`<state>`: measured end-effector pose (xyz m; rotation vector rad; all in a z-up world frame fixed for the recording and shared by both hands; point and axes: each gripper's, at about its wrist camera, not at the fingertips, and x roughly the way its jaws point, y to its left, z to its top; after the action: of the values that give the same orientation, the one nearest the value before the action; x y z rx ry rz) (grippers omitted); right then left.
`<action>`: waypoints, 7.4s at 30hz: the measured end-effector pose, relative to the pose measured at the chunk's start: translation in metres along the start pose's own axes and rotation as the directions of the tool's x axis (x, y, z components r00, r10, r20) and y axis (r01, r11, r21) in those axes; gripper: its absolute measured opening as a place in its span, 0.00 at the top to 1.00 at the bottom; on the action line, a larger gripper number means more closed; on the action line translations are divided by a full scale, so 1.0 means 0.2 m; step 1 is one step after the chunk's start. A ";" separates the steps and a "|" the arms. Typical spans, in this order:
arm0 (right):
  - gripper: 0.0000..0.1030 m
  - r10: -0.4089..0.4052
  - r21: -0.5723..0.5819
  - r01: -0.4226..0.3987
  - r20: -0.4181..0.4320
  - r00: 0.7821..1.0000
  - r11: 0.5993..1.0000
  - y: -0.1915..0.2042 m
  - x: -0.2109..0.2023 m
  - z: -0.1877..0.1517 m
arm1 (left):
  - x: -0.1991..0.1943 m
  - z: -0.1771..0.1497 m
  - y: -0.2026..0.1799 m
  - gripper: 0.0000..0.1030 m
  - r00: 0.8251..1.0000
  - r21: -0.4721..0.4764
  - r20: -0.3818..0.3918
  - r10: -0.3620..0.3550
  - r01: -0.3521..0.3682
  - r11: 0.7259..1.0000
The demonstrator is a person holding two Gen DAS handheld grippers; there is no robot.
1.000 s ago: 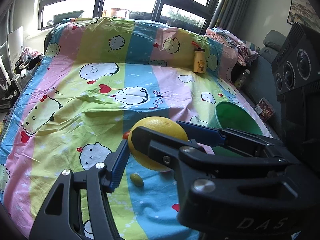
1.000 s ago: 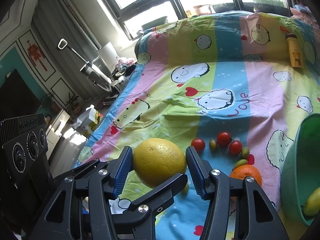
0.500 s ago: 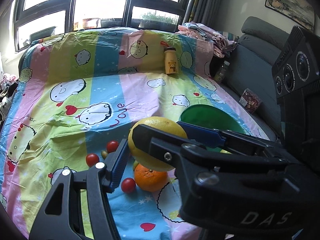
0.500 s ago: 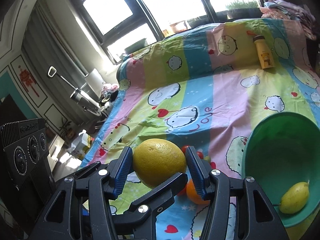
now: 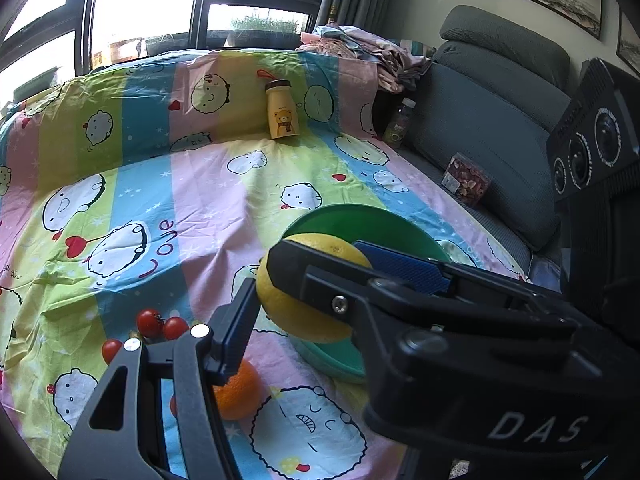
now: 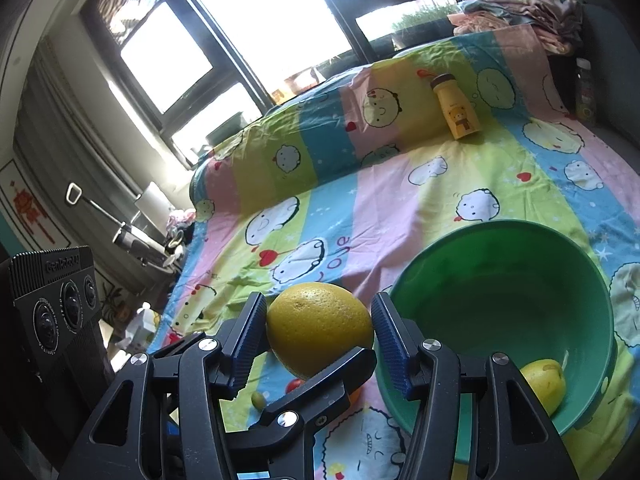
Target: Organize fruits
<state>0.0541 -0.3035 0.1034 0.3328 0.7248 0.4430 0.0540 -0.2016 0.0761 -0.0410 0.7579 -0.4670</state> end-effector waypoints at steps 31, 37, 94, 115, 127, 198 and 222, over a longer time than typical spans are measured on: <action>0.44 -0.136 0.183 0.151 -0.092 0.986 0.971 -0.42 0.08 -0.01 | 0.45 0.01 -0.11 0.43 0.971 -0.021 -0.192 -0.146 0.145 0.989; 0.44 -0.157 0.190 0.176 -0.110 0.981 0.966 -0.45 0.09 -0.02 | 0.48 0.00 -0.11 0.43 0.961 -0.038 -0.218 -0.169 0.164 0.986; 0.19 -0.028 0.030 0.030 -0.079 0.996 0.999 0.19 0.33 -0.04 | -0.41 -0.44 1.00 0.01 0.975 -0.473 0.039 0.219 -0.175 0.864; 0.58 -0.186 -0.174 0.130 -0.365 0.912 0.976 0.34 0.99 -0.03 | -0.01 -0.32 1.06 0.37 0.986 -0.453 -0.128 0.105 -0.153 0.878; 0.58 -0.177 -0.151 0.125 -0.413 0.893 0.981 0.30 1.05 -0.07 | 0.08 -0.40 1.11 0.54 0.975 -0.485 -0.208 0.078 -0.172 0.857; 0.67 -0.219 -0.139 0.177 -0.413 0.884 0.974 0.27 1.10 -0.19 | 0.09 -0.45 1.12 0.70 0.987 -0.534 -0.156 0.026 -0.106 0.839; 0.67 -0.218 -0.139 0.176 -0.412 0.885 0.975 0.27 1.10 -0.19 | 0.08 -0.45 1.12 0.69 0.988 -0.535 -0.149 0.026 -0.103 0.838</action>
<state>0.1598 -0.1432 -0.0232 0.0637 1.1497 0.3574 0.0932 0.0045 -0.0453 -0.5197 1.0069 -0.1761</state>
